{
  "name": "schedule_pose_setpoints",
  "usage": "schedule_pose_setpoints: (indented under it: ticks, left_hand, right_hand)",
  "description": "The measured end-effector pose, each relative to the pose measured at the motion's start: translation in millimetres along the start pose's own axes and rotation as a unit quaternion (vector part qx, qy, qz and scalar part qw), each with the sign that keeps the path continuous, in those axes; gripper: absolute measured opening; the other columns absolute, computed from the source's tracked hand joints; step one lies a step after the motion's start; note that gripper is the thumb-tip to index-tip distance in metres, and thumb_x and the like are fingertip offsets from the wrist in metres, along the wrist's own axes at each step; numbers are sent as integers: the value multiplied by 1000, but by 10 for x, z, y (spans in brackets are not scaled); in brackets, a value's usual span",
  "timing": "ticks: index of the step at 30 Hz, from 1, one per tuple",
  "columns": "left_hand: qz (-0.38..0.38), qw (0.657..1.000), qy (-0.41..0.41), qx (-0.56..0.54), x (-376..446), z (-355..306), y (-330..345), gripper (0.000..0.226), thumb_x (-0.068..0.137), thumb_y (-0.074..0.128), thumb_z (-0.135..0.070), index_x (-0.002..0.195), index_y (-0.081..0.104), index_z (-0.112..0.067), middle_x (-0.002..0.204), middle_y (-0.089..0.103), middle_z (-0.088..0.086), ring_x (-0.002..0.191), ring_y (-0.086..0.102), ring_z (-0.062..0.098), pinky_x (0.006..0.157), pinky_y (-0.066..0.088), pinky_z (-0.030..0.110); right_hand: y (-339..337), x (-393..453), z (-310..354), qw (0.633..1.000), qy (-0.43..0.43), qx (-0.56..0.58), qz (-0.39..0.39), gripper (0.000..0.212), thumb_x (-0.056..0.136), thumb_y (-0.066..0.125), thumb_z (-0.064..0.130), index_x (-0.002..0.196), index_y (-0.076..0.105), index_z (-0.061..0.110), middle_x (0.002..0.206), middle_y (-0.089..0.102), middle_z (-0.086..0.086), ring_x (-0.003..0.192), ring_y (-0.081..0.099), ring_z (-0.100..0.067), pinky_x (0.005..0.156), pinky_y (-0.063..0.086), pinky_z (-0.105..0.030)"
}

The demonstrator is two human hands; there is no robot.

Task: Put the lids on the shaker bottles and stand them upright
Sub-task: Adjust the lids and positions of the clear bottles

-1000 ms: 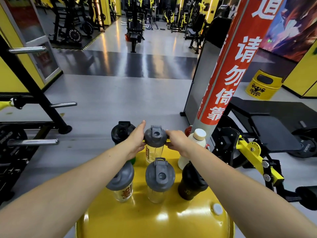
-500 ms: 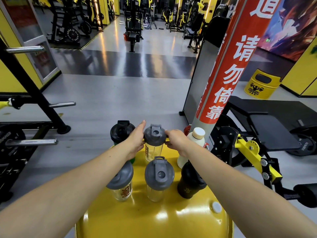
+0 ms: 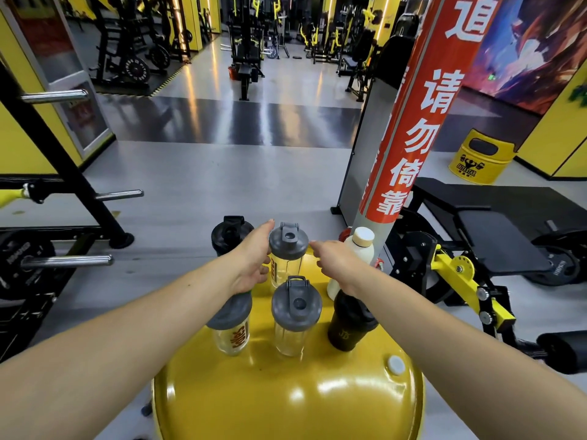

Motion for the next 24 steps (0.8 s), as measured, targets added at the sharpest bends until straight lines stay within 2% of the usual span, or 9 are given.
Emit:
schedule_pose_setpoints:
  ticks: [1,3,7,12,15,18,19,24]
  left_hand:
    - [4,1000,-5,6,-51,33,14,83,95,35,-64,155,21,-8,161,22,21,147,21,39,116,24,48]
    - [9,1000,-18,18,-134,119,30,85,94,37,-65,155,21,-7,161,22,21,147,21,39,117,24,49]
    - [18,998,-56,33,-242,286,74,92,92,38,-68,156,18,-5,161,19,23,148,19,41,118,22,53]
    - [34,995,-81,39,-357,435,145,93,92,35,-69,156,15,-5,162,18,22,148,18,43,118,20,56]
    - [47,995,-90,19,-428,490,184,89,93,35,-68,156,20,-6,158,28,22,142,32,42,109,33,53]
    - [43,995,-86,-8,-464,501,174,89,92,37,-68,152,28,-3,151,41,21,123,50,38,87,48,45]
    - [43,995,-85,-15,-468,503,165,91,91,37,-69,152,29,-1,150,42,21,121,51,37,84,49,44]
    - [42,996,-78,-26,-457,489,118,95,90,37,-70,151,28,2,154,38,21,134,43,38,100,43,46]
  right_hand:
    - [27,-70,-29,1000,4,-1,5,25,104,39,25,104,61,13,136,56,-18,120,55,-32,105,46,-44]
    - [79,-169,-124,1000,19,15,8,27,104,41,26,107,63,10,136,56,-20,113,55,-30,97,45,-40]
    - [127,-297,-337,998,59,35,-3,22,103,43,35,101,52,15,128,59,-10,111,53,-25,107,43,-42]
    - [172,-460,-416,997,67,16,17,28,106,37,27,85,52,20,117,58,-14,92,50,-24,82,45,-32]
    - [233,-523,-468,993,87,65,45,21,105,39,25,96,57,17,115,61,-13,103,61,-28,93,54,-39]
    - [271,-568,-478,986,95,123,57,22,105,40,26,100,58,15,100,64,-7,93,62,-22,97,53,-40]
    - [275,-578,-473,985,95,133,58,22,105,40,26,98,58,16,96,64,-5,91,61,-21,97,53,-40]
    - [297,-574,-395,984,90,147,54,23,105,41,25,89,57,19,93,63,-3,90,61,-20,100,51,-42]
Point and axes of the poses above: each hand's wrist, its own x-axis towards the middle knuckle, its own y-axis out of the palm, z = x × y, the point moved 8 cm from there along x, towards the middle knuckle
